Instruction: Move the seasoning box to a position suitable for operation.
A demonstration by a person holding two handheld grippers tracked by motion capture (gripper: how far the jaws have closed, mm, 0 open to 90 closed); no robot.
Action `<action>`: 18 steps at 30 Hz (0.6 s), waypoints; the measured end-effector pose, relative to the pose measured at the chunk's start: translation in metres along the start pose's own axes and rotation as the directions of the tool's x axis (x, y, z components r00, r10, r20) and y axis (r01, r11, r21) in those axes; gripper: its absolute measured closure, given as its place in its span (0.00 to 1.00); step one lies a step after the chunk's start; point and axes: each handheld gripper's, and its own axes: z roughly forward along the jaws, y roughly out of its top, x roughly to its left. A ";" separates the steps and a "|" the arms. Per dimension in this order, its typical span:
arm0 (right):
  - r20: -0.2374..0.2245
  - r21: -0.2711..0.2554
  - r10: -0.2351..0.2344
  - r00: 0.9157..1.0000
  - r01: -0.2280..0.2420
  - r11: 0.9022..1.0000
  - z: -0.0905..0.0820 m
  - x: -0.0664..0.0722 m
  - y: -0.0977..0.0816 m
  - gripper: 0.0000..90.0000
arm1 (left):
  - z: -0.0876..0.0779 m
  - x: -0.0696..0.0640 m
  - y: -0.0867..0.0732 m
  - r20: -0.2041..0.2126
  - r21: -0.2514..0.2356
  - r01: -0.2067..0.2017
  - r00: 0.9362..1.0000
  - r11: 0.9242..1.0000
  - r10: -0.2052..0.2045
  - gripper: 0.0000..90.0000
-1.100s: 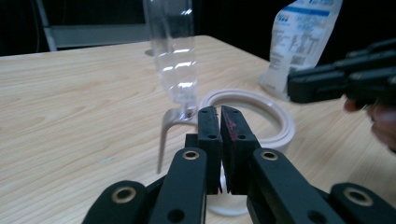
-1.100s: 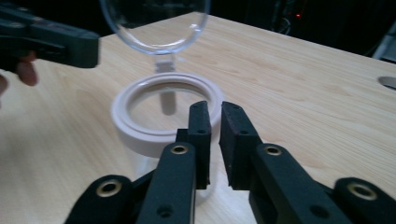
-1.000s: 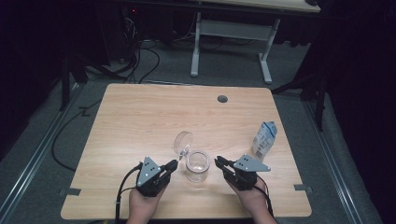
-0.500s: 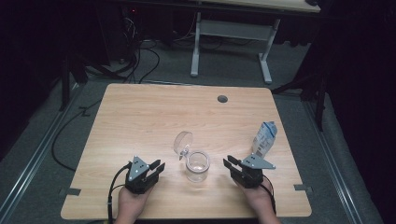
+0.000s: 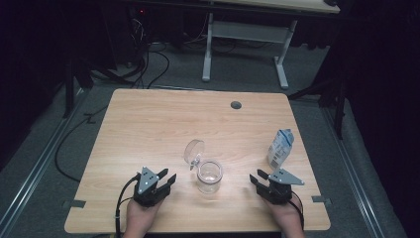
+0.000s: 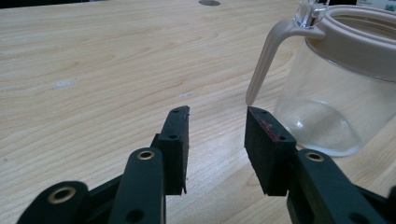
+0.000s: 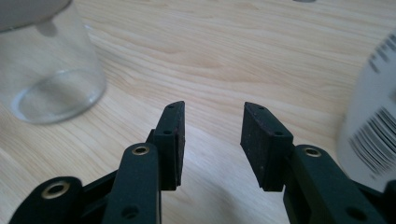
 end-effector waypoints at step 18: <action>0.090 -0.005 0.052 0.995 -0.052 0.999 -0.023 -0.033 -0.015 0.59 | -0.001 -0.012 0.002 0.043 -0.009 -0.010 0.999 1.000 0.010 0.64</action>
